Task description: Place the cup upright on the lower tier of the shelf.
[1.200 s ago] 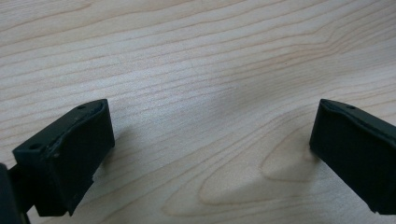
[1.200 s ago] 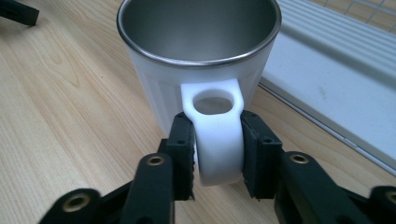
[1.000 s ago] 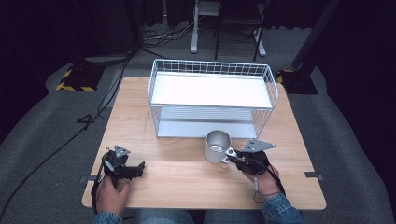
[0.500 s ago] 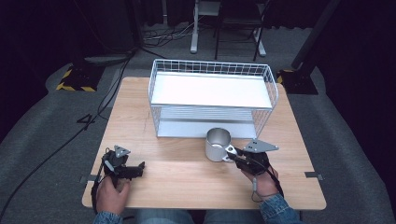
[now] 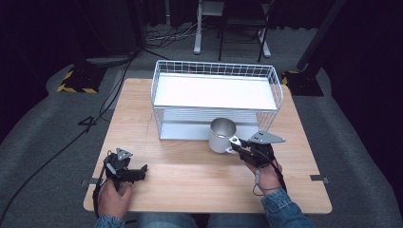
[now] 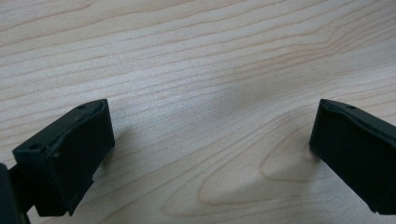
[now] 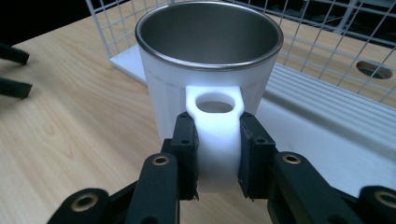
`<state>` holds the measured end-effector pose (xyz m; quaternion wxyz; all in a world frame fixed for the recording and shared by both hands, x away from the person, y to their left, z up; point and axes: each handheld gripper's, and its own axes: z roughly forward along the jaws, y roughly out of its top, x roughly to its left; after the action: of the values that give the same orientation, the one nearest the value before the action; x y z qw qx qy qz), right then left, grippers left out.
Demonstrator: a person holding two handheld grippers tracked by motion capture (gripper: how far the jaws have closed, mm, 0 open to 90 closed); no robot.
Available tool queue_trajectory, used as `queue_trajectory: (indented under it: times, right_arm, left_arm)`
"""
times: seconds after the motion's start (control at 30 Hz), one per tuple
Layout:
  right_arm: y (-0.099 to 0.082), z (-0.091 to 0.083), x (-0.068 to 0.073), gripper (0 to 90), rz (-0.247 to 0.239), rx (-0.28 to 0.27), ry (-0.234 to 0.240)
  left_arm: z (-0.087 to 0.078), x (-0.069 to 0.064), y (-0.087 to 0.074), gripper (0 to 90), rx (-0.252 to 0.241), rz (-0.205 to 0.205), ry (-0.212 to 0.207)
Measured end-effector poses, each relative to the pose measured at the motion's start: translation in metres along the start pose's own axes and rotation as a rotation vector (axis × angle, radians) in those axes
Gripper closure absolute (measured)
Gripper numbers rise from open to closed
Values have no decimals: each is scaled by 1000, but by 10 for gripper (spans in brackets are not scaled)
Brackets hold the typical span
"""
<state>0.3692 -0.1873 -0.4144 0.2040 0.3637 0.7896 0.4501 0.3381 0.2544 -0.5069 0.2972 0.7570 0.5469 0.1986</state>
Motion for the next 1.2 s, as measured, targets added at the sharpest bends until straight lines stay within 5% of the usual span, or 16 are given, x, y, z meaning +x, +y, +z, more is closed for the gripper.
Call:
queue_trajectory:
  times: [0.5, 1.2]
  right_arm:
    - [29, 28, -6, 716, 81, -32, -49]
    - [37, 83, -16, 715, 125, -57, -226]
  left_arm:
    - [0, 0, 0, 2, 0, 0, 0]
    - [0, 0, 0, 2, 0, 0, 0]
